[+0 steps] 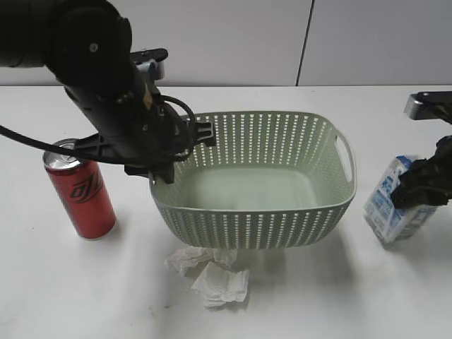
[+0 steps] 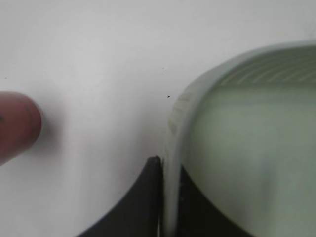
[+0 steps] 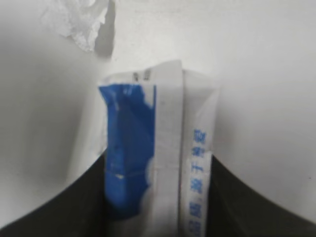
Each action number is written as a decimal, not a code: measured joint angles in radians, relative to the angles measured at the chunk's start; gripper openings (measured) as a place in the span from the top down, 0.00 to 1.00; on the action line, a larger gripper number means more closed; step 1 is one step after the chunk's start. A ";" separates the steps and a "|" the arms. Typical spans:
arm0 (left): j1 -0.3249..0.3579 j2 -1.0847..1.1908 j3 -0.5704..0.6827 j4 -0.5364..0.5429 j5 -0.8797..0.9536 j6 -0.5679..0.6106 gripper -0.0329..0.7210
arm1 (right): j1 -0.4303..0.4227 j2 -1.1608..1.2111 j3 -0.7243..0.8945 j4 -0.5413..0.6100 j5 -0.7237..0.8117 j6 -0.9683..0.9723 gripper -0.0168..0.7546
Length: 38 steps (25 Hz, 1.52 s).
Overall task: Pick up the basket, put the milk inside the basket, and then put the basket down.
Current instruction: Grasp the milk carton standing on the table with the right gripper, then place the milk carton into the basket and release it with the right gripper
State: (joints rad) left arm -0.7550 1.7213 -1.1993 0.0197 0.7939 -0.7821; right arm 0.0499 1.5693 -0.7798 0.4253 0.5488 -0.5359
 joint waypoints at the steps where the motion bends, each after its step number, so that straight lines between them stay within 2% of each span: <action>1: 0.000 0.000 0.000 -0.004 -0.001 0.000 0.95 | 0.000 -0.025 -0.003 -0.001 0.008 0.000 0.59; 12: 0.000 0.000 0.000 -0.020 -0.028 0.035 0.95 | 0.000 -0.243 -0.166 -0.017 0.257 0.005 0.59; 21: 0.000 0.000 0.000 -0.026 -0.052 0.038 0.95 | 0.013 -0.271 -0.438 -0.023 0.536 0.141 0.59; 25: 0.000 0.001 0.000 -0.027 -0.053 0.038 0.95 | 0.118 -0.272 -0.524 -0.091 0.595 0.212 0.59; 30: 0.000 0.033 0.000 -0.027 -0.042 0.038 0.95 | 0.369 -0.264 -0.557 -0.197 0.564 0.337 0.59; 33: 0.000 0.045 0.000 -0.026 -0.037 0.038 0.95 | 0.470 -0.228 -0.557 -0.216 0.520 0.406 0.59; 38: 0.000 0.045 0.000 -0.026 -0.045 0.038 0.95 | 0.546 -0.090 -0.557 -0.225 0.492 0.469 0.59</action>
State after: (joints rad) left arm -0.7550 1.7661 -1.1993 -0.0066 0.7491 -0.7443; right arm 0.5964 1.4797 -1.3368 0.2003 1.0411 -0.0671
